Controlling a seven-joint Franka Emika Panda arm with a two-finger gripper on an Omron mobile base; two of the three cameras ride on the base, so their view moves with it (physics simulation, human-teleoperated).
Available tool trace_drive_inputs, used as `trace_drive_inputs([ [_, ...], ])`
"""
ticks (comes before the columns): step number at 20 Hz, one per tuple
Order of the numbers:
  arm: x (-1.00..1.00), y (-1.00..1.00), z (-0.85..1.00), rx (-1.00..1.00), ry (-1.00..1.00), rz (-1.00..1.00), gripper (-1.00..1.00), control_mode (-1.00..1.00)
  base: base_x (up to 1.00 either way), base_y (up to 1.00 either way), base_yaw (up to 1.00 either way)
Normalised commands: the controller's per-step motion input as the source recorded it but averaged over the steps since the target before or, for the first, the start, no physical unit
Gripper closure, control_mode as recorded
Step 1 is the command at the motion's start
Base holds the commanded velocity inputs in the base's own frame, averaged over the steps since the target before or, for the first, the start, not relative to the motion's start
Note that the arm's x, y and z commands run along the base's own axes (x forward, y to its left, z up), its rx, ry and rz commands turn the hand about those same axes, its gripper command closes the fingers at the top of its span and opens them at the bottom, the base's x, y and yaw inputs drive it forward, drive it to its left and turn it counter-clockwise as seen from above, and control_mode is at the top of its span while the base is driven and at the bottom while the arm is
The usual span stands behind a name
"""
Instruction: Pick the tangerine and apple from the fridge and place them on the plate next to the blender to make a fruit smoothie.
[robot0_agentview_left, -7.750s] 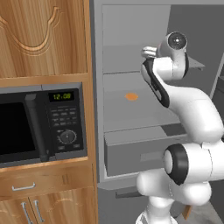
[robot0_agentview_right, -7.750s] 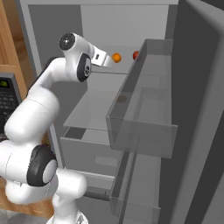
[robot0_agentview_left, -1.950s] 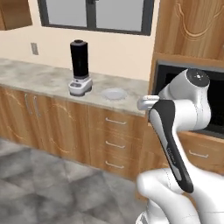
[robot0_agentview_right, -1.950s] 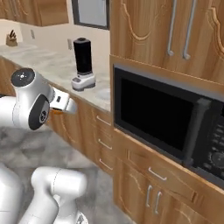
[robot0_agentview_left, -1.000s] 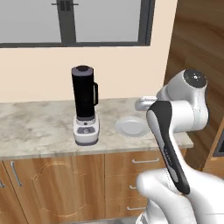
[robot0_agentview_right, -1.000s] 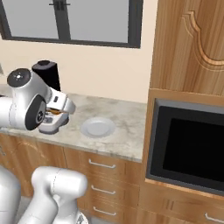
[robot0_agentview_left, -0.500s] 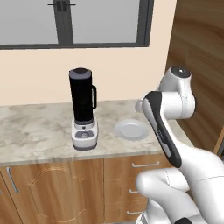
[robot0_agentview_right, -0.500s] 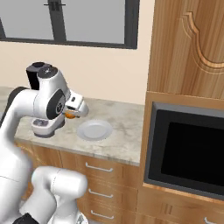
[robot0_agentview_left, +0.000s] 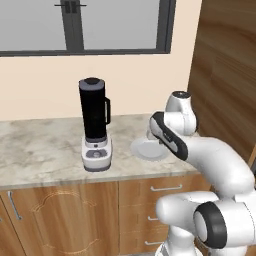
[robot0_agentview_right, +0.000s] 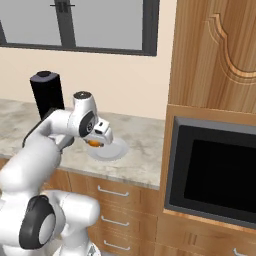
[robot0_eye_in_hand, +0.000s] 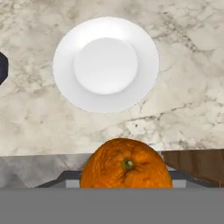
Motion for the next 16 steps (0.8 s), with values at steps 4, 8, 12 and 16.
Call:
trace_drive_inputs([
  [4, 0.93, -0.06, -0.97, -0.05, -0.04, 0.00, 1.00, -1.00, 0.00, 0.00, 0.00],
  [8, 0.81, -0.07, -0.66, -0.02, -0.09, 0.00, -1.00, -1.00, 0.00, 0.00, 0.00],
  [12, 0.24, 0.00, -0.15, -0.04, -0.06, 0.00, -1.00, -1.00, 0.00, 0.00, 0.00],
  [16, 0.03, 0.03, 0.12, 0.00, -0.09, -0.03, -1.00, -1.00, 0.00, 0.00, 0.00],
])
